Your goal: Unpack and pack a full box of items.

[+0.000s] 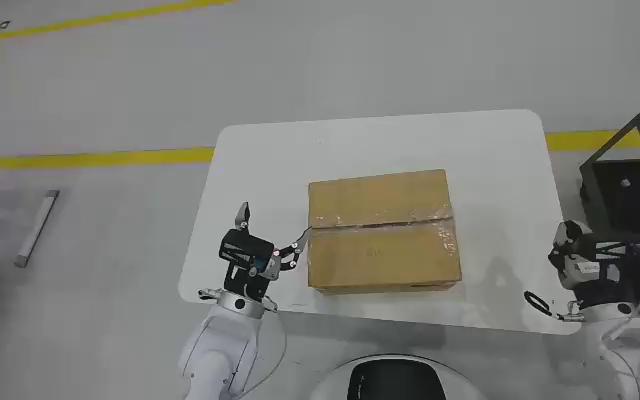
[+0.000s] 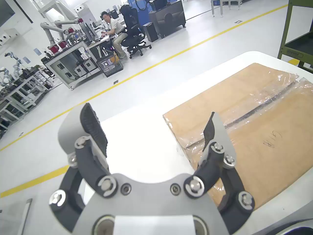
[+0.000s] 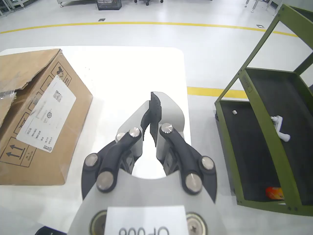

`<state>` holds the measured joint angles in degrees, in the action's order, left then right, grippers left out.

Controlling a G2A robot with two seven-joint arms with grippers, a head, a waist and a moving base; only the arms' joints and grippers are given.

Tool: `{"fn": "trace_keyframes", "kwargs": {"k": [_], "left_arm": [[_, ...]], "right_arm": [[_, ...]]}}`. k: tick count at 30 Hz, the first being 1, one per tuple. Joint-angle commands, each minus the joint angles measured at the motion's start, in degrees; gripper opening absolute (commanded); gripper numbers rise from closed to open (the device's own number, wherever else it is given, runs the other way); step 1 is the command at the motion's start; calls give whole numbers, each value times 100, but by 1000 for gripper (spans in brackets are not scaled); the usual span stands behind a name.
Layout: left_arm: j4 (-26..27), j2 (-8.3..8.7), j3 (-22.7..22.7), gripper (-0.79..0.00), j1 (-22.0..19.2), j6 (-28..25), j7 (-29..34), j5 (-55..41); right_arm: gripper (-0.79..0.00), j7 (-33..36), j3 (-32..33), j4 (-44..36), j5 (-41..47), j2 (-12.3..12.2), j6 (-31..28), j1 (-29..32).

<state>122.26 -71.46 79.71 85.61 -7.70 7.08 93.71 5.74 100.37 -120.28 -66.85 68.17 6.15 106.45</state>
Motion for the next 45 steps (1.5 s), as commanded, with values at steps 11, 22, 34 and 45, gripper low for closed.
{"fn": "trace_keyframes", "kwargs": {"k": [11,22,34,45], "left_arm": [[0,0,0,0,0,0,0,0],[0,0,0,0,0,0,0,0],[0,0,0,0,0,0,0,0],[0,0,0,0,0,0,0,0]], "right_arm": [[-785,-58,-278,92,-59,32,-173,-136],[-785,-51,-729,241,-49,80,-185,-275],[-785,-159,-1889,998,-32,224,-68,-1038],[-785,-272,-2293,1279,193,290,-471,-1366]]}}
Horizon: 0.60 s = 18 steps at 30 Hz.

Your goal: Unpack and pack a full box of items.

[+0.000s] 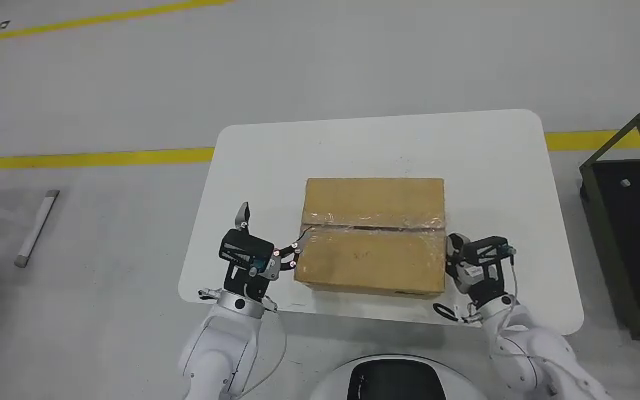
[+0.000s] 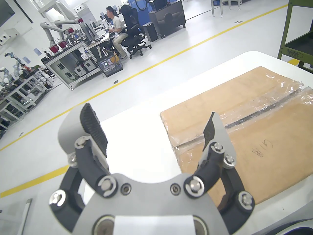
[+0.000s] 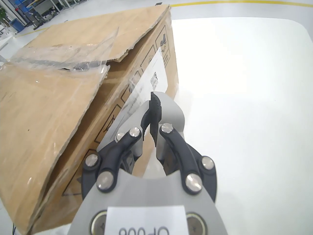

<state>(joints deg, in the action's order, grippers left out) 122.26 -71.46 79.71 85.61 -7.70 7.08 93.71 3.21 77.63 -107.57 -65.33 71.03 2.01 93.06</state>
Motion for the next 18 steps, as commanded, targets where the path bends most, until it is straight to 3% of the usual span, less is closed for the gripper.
{"fn": "trace_keyframes", "kwargs": {"k": [1,7,18], "left_arm": [[0,0,0,0,0,0,0,0],[104,-39,-229,0,-128,-207,-99,-789],[-148,-124,-1607,0,-1063,-1925,-80,-1676]], "right_arm": [[-785,-43,-32,21,14,4,-113,-52],[-785,-96,113,-51,-25,0,-72,7],[-785,35,1250,-733,-151,-85,144,714]]}}
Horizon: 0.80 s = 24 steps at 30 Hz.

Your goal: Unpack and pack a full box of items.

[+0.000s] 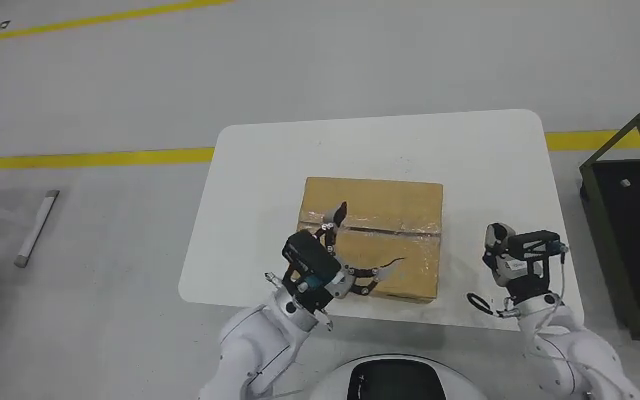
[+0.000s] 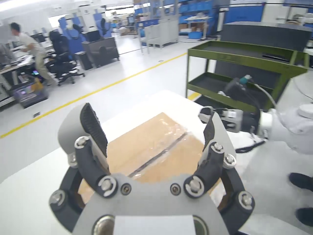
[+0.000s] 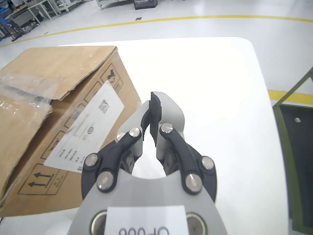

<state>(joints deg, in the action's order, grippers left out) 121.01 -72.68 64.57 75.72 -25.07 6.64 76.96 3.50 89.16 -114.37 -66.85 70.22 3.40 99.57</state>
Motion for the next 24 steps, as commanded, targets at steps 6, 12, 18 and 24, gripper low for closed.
{"fn": "trace_keyframes", "kwargs": {"k": [6,12,18,24], "left_arm": [[-31,-3,-109,0,-99,-225,-69,2],[-31,-3,-109,0,-99,-225,-69,2],[-106,-20,-310,0,-134,-153,-94,150],[-775,-132,-1097,0,-814,-293,-255,836]], "right_arm": [[-785,25,525,-368,76,-17,-19,465],[-785,-13,780,-591,167,-11,-59,755],[-785,-17,873,-631,186,0,-113,838],[-785,19,1013,-624,186,1,-194,775]]}}
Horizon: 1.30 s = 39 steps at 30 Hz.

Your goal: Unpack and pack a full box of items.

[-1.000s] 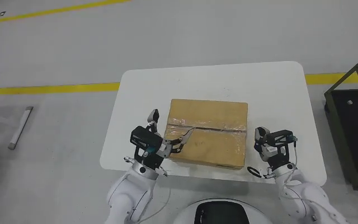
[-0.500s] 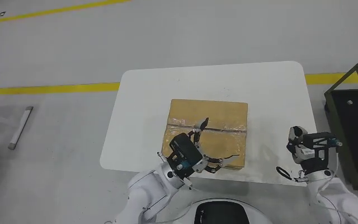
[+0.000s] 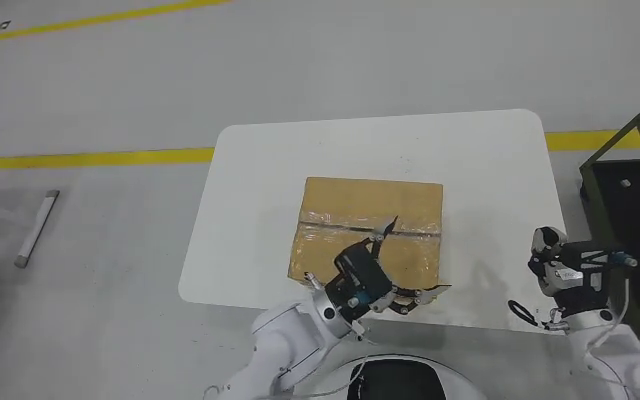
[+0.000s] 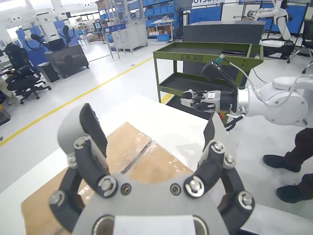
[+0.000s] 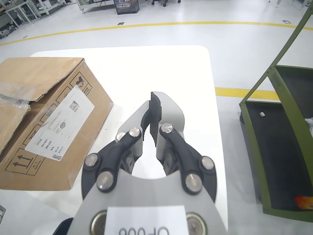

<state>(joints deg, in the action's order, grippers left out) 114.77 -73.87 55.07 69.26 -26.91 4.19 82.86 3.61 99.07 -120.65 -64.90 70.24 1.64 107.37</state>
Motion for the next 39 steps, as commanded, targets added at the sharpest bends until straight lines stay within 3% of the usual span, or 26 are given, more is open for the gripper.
{"fn": "trace_keyframes", "kwargs": {"k": [1,5,9,20,34,39], "left_arm": [[-291,-30,-254,0,-303,-167,-28,418],[-772,-88,-601,0,-697,-470,-96,741],[-1146,-96,-595,0,-806,-456,-52,876],[-1006,-116,-481,0,-878,15,448,1232],[-960,-117,-518,0,-859,41,447,1349],[-1061,-127,-669,0,-1129,-304,655,1870]], "right_arm": [[-785,11,54,7,-9,-1,-31,-9],[-785,30,139,-12,0,3,-70,16],[-785,17,168,-53,13,15,-52,76],[-785,8,118,-86,17,48,-63,106],[-785,-2,-93,-175,33,94,-85,113],[-785,23,-142,-182,26,105,-90,100]]}}
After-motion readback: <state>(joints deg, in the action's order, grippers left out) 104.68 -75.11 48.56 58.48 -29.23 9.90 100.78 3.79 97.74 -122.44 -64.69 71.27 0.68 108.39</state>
